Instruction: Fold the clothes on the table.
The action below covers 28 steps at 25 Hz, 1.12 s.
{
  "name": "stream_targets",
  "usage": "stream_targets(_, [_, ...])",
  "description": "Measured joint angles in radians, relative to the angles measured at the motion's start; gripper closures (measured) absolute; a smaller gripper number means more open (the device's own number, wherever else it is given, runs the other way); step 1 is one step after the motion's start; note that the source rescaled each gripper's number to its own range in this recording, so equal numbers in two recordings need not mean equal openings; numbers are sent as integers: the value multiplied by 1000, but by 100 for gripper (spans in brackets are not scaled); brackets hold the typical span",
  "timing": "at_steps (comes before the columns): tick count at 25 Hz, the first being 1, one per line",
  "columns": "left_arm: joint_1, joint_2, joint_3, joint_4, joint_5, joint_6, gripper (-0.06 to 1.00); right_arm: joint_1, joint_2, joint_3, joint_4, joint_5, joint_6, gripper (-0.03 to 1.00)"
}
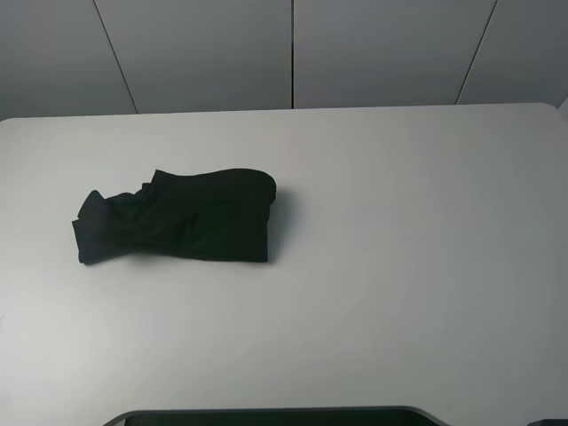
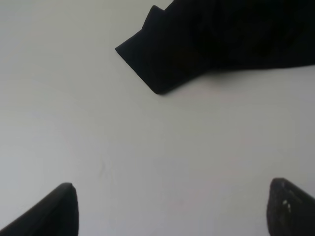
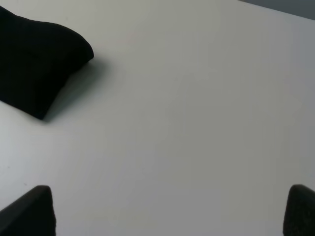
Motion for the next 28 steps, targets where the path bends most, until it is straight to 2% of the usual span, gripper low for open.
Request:
stream_targets(14, [0,-283,49,0,-44,3,-4,0,-339,61,0,69,-21,-3])
stream_targets(28, [0,-290,51,-9,-50,14,-4,0,-358,68,19,87,-21,-3])
